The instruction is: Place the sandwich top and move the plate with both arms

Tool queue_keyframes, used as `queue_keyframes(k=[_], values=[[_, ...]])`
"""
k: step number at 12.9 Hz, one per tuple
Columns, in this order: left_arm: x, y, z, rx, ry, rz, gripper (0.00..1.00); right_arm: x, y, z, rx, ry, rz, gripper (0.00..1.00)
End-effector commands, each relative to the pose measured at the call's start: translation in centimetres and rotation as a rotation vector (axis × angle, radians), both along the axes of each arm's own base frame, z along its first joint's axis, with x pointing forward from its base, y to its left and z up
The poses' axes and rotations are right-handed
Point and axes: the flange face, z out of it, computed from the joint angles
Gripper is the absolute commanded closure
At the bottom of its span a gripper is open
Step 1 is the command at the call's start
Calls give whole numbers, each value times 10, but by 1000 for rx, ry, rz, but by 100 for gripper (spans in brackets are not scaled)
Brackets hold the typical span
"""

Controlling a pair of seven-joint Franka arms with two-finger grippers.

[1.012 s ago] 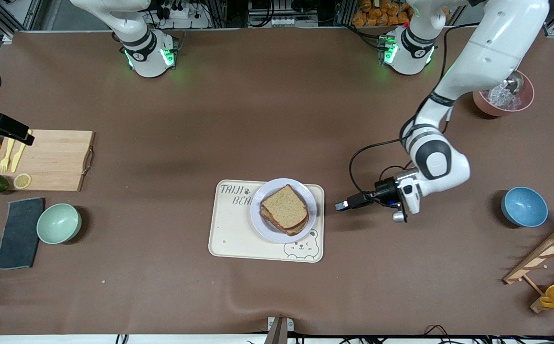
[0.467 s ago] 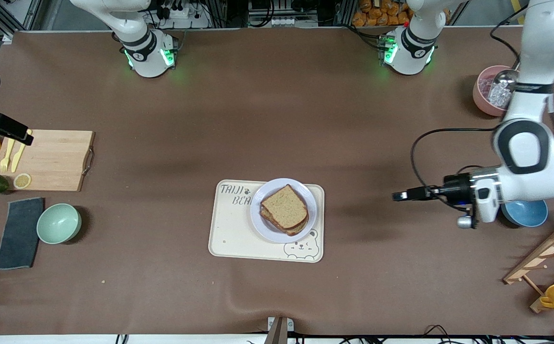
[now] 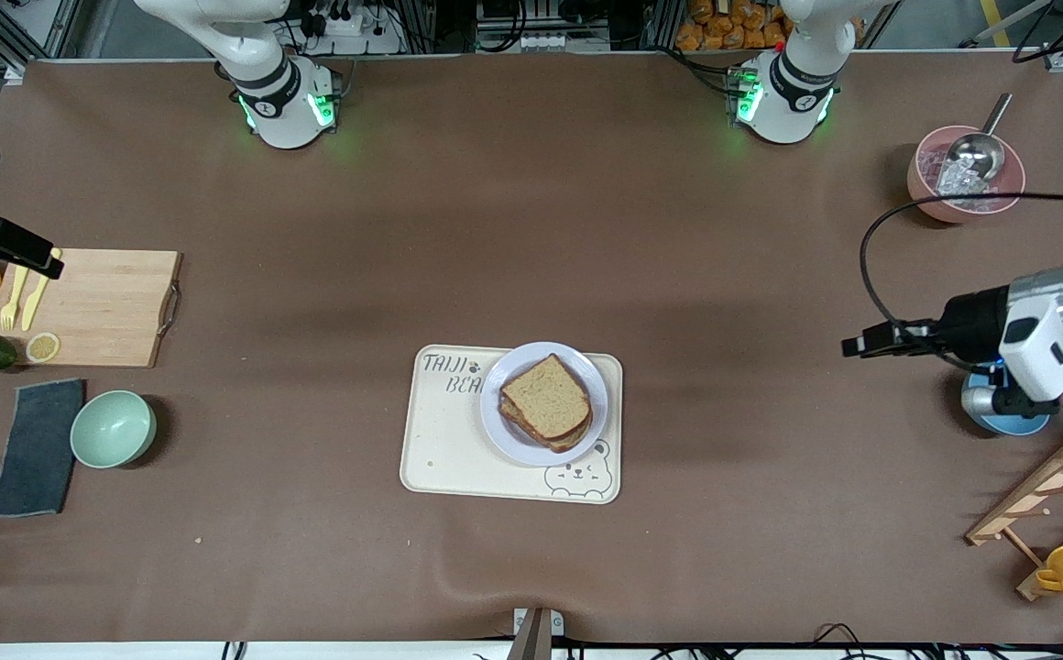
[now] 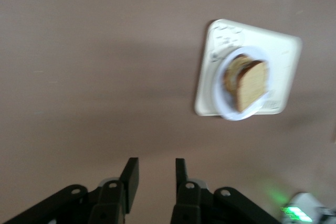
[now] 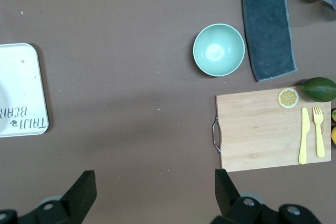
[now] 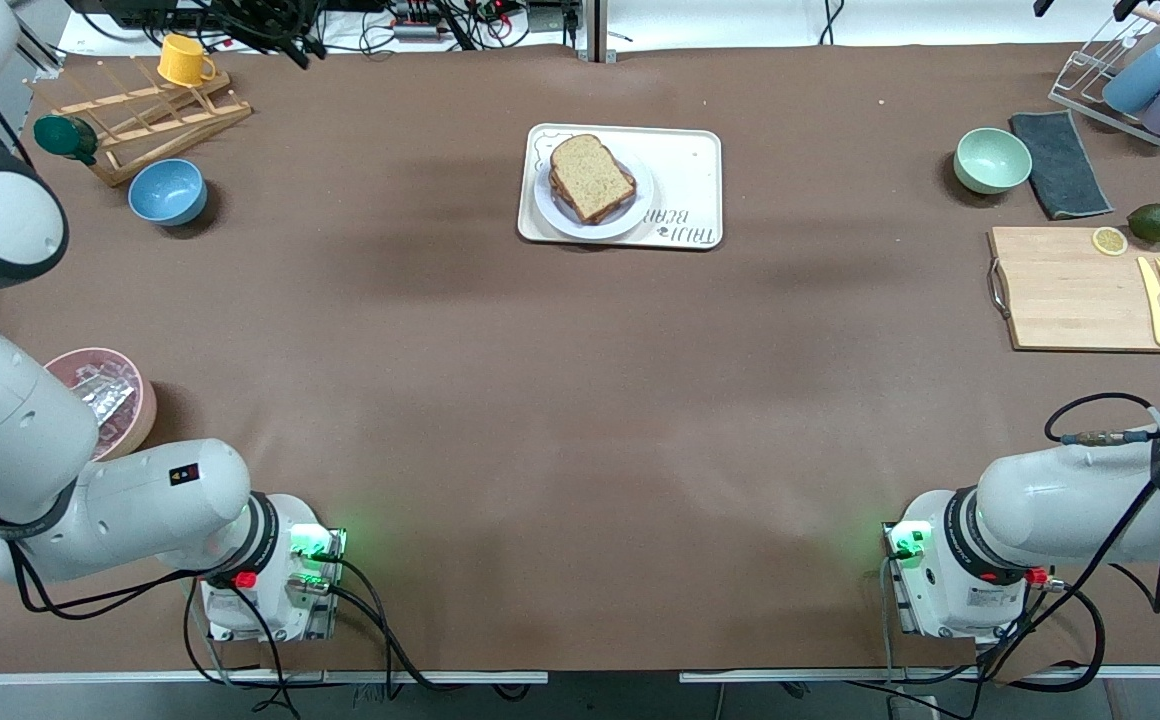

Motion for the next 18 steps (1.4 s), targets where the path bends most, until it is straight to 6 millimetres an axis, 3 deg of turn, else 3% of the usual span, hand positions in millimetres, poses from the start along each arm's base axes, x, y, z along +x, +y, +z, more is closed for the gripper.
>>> queue_keyframes(k=[1,2,3,6,9,13,18], values=[[-26,-13,37,204,-20,-70,43,3,-2,4,-1,-5,-17,0],[-33,-13,53,254,-45,-80,30,3,-2,4,-1,-5,-17,0],[-38,-10,62,266,-53,-79,0,3,-2,4,-1,-5,-16,0],[-60,-12,97,303,-87,-78,0,0,0,6,10,-3,-14,0],[-78,2,127,386,-134,-48,0,-7,-5,6,34,3,-24,0],[-96,16,136,382,-104,-50,0,-24,-3,4,34,-30,-23,0],[-109,16,136,401,-112,-48,0,-25,-3,5,34,-30,-21,0]])
